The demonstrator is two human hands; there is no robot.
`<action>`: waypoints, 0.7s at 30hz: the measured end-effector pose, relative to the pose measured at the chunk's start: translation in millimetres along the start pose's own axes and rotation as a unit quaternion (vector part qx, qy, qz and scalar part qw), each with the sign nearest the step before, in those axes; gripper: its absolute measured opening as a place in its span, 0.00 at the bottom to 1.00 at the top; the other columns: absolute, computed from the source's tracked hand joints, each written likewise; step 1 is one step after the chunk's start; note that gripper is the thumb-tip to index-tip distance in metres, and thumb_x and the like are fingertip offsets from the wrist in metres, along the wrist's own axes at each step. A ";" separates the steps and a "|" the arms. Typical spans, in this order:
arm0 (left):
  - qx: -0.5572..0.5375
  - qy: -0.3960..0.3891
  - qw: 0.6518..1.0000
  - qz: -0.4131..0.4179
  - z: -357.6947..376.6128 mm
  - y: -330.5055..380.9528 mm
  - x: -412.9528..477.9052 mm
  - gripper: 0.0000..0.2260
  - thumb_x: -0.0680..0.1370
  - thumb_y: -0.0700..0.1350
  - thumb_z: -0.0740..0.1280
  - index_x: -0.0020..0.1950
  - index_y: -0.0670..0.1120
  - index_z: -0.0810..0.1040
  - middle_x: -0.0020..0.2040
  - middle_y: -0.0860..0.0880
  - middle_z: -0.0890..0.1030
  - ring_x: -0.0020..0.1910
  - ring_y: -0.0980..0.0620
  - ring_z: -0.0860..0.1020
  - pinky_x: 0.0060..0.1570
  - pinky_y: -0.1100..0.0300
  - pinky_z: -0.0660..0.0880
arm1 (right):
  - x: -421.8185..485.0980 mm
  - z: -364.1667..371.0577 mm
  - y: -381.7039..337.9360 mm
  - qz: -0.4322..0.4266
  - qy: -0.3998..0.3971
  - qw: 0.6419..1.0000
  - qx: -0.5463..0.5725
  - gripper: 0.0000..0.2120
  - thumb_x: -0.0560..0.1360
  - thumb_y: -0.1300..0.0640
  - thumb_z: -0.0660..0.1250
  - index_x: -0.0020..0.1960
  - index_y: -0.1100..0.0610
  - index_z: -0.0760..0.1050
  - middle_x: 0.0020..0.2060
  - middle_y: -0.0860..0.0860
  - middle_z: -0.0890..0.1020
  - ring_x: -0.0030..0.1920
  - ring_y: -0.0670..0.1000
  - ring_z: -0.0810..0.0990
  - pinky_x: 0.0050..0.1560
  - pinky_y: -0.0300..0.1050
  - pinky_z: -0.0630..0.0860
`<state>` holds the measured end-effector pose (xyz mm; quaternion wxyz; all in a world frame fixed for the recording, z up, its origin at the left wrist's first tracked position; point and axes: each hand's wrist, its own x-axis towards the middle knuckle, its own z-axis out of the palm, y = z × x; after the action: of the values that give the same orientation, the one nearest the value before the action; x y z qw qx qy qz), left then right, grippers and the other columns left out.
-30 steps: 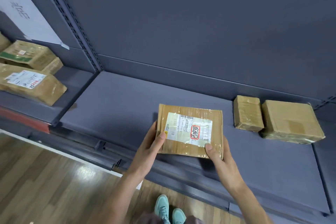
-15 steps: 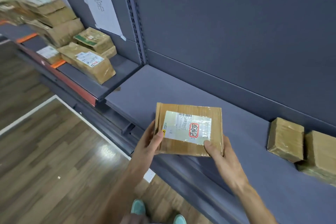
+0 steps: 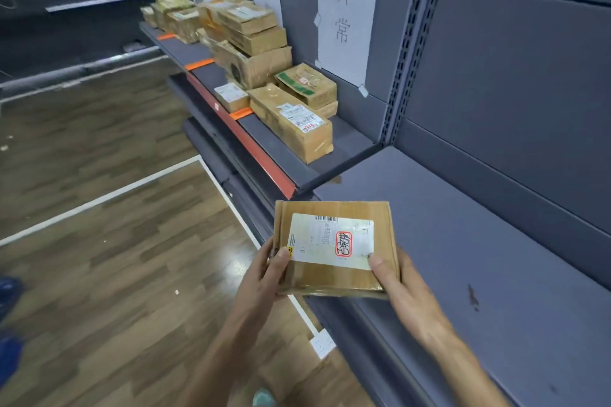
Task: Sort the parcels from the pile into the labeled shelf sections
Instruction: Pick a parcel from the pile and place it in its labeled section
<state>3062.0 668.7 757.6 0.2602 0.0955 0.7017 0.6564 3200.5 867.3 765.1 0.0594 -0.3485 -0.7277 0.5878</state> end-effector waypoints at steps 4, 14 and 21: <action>0.006 0.012 1.000 -0.001 -61.4 12.6 21.9 0.22 0.77 0.66 0.64 0.69 0.64 0.73 0.58 0.65 0.83 0.53 0.65 0.82 0.41 0.66 0.80 | 23.3 55.2 -32.6 -0.010 -0.020 1.000 0.012 0.21 0.73 0.26 0.61 0.65 0.25 0.63 0.54 0.20 0.75 0.58 0.25 0.72 0.59 0.38 0.67; -0.002 0.078 0.997 -0.006 -178.9 26.3 68.5 0.15 0.76 0.64 0.64 0.63 0.67 0.75 0.58 0.68 0.82 0.57 0.66 0.81 0.45 0.65 0.79 | 78.4 169.2 -92.2 -0.030 -0.087 0.996 -0.009 0.32 0.74 0.26 0.61 0.75 0.33 0.62 0.60 0.28 0.78 0.64 0.37 0.76 0.72 0.54 0.68; -0.005 0.120 0.993 -0.019 -220.3 34.5 127.2 0.30 0.73 0.65 0.64 0.74 0.60 0.70 0.60 0.67 0.82 0.57 0.70 0.79 0.47 0.70 0.77 | 149.7 215.7 -124.8 -0.032 -0.128 0.991 -0.025 0.29 0.74 0.26 0.60 0.73 0.30 0.62 0.57 0.26 0.79 0.60 0.34 0.77 0.64 0.47 0.70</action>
<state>2839.1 541.4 761.3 0.1870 0.0011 0.7264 0.6613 2926.6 769.8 763.5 -0.0240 -0.2480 -0.7543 0.6074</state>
